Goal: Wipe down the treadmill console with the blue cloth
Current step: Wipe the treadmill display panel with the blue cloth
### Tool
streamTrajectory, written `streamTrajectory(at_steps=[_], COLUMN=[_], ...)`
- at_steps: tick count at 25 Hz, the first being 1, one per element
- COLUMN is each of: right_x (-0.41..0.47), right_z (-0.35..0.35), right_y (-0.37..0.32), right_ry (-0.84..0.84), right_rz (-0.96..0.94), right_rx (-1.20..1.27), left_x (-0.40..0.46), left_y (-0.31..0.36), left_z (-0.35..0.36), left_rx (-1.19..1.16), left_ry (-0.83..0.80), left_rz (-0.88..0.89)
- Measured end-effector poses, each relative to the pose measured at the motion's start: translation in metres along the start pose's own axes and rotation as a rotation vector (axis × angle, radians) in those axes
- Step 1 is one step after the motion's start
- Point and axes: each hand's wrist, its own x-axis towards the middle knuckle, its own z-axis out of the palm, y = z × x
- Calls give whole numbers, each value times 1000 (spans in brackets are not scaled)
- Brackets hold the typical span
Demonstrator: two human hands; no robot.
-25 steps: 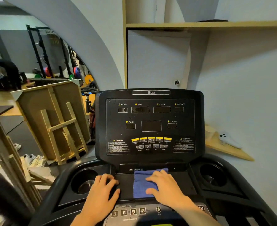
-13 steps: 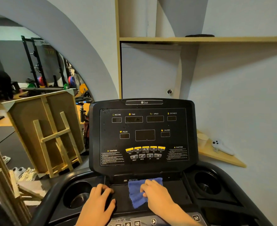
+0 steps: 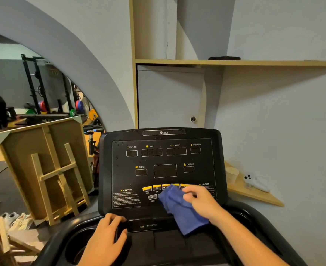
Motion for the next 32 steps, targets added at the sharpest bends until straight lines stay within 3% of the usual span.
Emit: streamTrajectory(at_steps=[7,10,13,17,21,28,32], right_x=[45,56,73,100,121,153,162], right_z=[-102,-131,-137,-114,-87,-56,-42], right_y=[-44,-59,-56,-33,-9,16,10], right_ry=[487,765,913,922,824,848,873], right_rz=[17,-100,-183,-277,-273,-165,-99], right_rx=[374,354,282,148,68,-592,-649], left_x=[64,102,132,153,156,165,168], left_y=[-13,-9,-8,-19,-17,-30,-36], left_z=[-50,-80,-97,-95,-80,-59,-55], left_rx=[-5,-64,-174,-259,-380,-415,-439], left_ry=[155,263,323,344,317,380,390], left_rz=[56,37,-63,-110,-51,51,38])
